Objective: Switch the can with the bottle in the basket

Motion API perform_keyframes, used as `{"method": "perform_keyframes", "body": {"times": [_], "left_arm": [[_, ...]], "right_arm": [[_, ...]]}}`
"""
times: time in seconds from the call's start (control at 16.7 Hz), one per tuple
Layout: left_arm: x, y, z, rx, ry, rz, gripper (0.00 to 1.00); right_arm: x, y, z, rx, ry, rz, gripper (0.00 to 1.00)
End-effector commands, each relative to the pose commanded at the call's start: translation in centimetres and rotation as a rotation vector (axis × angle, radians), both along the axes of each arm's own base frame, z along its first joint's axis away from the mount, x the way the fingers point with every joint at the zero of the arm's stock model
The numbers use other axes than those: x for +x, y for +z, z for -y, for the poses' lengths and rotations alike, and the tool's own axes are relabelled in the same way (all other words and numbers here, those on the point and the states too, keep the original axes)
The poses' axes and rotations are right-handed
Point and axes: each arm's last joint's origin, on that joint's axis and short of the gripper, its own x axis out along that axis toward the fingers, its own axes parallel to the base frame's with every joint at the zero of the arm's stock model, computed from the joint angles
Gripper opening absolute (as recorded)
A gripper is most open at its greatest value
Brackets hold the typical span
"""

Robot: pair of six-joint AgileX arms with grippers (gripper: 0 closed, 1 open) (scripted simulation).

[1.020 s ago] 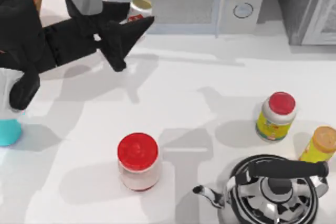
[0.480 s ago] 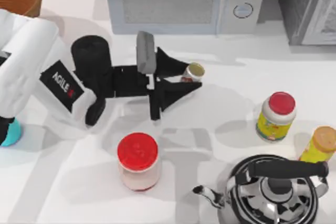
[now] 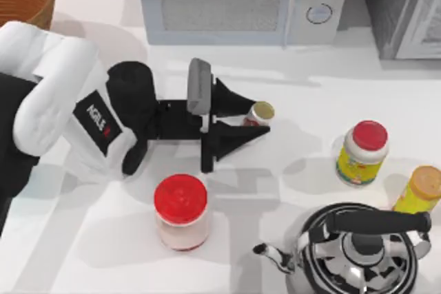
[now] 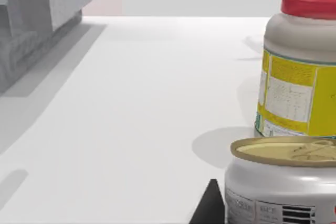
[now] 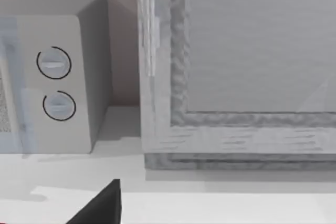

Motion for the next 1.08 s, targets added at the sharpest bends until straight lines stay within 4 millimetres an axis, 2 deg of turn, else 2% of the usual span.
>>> {"method": "perform_keyframes", "body": {"times": [0.06,0.84,1.08], "left_arm": [[0.0,0.0,0.0,0.0,0.0,0.0,0.0],[0.0,0.0,0.0,0.0,0.0,0.0,0.98],[0.0,0.0,0.0,0.0,0.0,0.0,1.0]], "right_arm": [[0.0,0.0,0.0,0.0,0.0,0.0,1.0],[0.0,0.0,0.0,0.0,0.0,0.0,1.0],[0.0,0.0,0.0,0.0,0.0,0.0,1.0]]}}
